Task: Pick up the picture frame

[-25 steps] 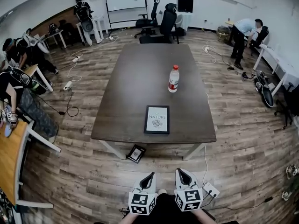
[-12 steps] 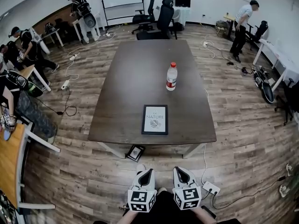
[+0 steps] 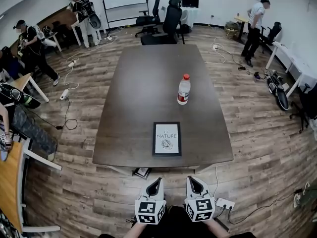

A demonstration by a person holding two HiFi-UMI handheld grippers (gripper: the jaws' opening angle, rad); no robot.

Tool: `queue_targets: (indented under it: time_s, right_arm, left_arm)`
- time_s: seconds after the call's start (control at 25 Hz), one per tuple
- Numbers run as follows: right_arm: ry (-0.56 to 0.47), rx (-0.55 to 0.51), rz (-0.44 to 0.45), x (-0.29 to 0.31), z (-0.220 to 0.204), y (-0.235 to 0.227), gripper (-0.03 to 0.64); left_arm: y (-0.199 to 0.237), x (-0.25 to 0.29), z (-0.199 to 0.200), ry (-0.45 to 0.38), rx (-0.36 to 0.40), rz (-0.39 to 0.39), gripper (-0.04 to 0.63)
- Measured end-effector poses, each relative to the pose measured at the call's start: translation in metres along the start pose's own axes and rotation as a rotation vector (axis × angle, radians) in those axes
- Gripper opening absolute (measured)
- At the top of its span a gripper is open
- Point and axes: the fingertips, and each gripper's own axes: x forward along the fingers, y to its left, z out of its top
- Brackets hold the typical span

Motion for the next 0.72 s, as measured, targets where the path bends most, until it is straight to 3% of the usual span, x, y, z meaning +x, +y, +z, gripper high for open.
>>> queue_targets:
  time_s: [0.72]
  right_arm:
    - [0.029, 0.048, -0.166, 0.123, 0.047, 0.008, 0.006]
  left_arm:
    - [0.098, 0.099, 0.057, 0.065, 0.054, -0.171, 0.009]
